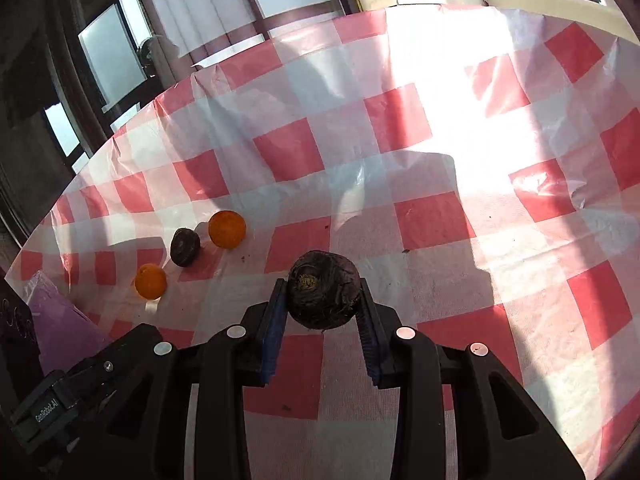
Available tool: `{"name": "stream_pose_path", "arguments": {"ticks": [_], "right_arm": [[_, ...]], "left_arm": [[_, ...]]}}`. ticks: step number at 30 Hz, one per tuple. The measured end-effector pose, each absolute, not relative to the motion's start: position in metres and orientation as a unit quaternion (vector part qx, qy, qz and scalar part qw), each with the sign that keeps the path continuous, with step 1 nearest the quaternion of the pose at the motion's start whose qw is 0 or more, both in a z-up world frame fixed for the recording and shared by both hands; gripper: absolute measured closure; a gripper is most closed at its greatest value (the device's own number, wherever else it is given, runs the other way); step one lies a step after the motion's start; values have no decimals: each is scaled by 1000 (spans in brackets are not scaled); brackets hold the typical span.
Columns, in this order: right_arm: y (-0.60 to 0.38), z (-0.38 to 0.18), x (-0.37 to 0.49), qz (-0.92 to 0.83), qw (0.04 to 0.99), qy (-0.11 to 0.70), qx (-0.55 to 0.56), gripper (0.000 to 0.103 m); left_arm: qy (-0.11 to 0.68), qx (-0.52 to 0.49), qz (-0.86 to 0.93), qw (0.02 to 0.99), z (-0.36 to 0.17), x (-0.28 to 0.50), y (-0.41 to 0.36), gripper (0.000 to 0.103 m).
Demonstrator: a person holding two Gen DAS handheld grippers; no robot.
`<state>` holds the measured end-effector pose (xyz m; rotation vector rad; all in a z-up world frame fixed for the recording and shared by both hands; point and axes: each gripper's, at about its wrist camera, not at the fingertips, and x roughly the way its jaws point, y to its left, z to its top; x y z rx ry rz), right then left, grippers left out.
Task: Organize fruits
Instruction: 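Grasp the orange with the left tool while the right tool holds the plum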
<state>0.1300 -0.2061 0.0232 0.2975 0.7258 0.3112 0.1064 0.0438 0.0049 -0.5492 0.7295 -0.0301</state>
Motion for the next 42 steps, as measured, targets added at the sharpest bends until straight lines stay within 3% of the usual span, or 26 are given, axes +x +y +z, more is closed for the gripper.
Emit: {"name": "stream_pose_path", "arguments": {"ticks": [3, 7, 11, 13, 15, 20, 23, 25, 26, 27, 42], "right_arm": [[-220, 25, 117, 158, 910, 320, 213, 70], [-215, 16, 132, 182, 898, 331, 225, 70], [-211, 7, 132, 182, 896, 330, 236, 70], [-214, 6, 128, 186, 896, 327, 238, 69], [-212, 7, 129, 185, 895, 330, 236, 69], [-212, 6, 126, 188, 895, 330, 235, 69], [-213, 6, 125, 190, 894, 328, 239, 69], [-213, 6, 125, 191, 894, 328, 238, 69], [-213, 6, 125, 191, 894, 329, 238, 69], [-212, 5, 126, 190, 893, 330, 238, 69], [-209, 6, 126, 192, 894, 332, 232, 69]], "left_arm": [[355, -251, -12, 901, 6, 106, 39, 2], [367, -205, 11, 907, 10, 107, 29, 2], [362, -54, 81, 927, 26, 125, 10, 2], [395, 40, 120, 910, 29, 149, 4, 2], [429, 69, 155, 887, 28, 167, 12, 2], [462, 9, 141, 876, 19, 195, 44, 4], [461, -30, 121, 879, 12, 204, 58, 18], [453, -59, 123, 881, 13, 200, 70, 33], [448, -59, 135, 882, 15, 197, 75, 52], [443, -62, 130, 885, 16, 193, 79, 62], [333, -186, -36, 924, 20, 55, 37, 63]]}}
